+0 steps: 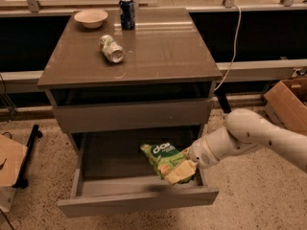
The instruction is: Place green rice chip bag into middle drawer
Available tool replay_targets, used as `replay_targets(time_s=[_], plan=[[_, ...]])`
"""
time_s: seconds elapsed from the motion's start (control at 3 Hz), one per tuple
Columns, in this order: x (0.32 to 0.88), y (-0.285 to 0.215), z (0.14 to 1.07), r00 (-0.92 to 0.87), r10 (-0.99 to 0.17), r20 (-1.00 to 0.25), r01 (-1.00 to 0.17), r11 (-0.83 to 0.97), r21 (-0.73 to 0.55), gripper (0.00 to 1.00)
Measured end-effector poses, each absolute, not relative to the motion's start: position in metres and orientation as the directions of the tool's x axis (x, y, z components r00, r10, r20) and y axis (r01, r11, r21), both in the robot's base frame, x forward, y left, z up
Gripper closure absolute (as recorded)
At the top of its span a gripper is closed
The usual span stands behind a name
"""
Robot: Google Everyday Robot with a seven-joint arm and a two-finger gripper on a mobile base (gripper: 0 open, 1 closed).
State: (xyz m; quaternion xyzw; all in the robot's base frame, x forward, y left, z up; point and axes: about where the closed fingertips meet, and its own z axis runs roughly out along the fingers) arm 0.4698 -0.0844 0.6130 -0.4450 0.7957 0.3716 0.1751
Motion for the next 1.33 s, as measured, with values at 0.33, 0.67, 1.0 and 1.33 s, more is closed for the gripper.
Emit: replay_targets(time_s=[0.33,0.67,1.0,1.33], plan=[[0.479,-0.072,0.548,-0.590,-0.574,-0.568,-0.804,0.351,0.480,1.00],[0.493,-0.066,0.492,-0.637,-0.562,-0.527,-0.766,0.388,0.512,1.00],[0.511,-0.062,0.466,-0.661,-0.542,-0.519,-0.748,0.421,0.513,0.86],[0.529,-0.058,0.465,-0.674,-0.493,-0.551,-0.739,0.452,0.499,0.63]])
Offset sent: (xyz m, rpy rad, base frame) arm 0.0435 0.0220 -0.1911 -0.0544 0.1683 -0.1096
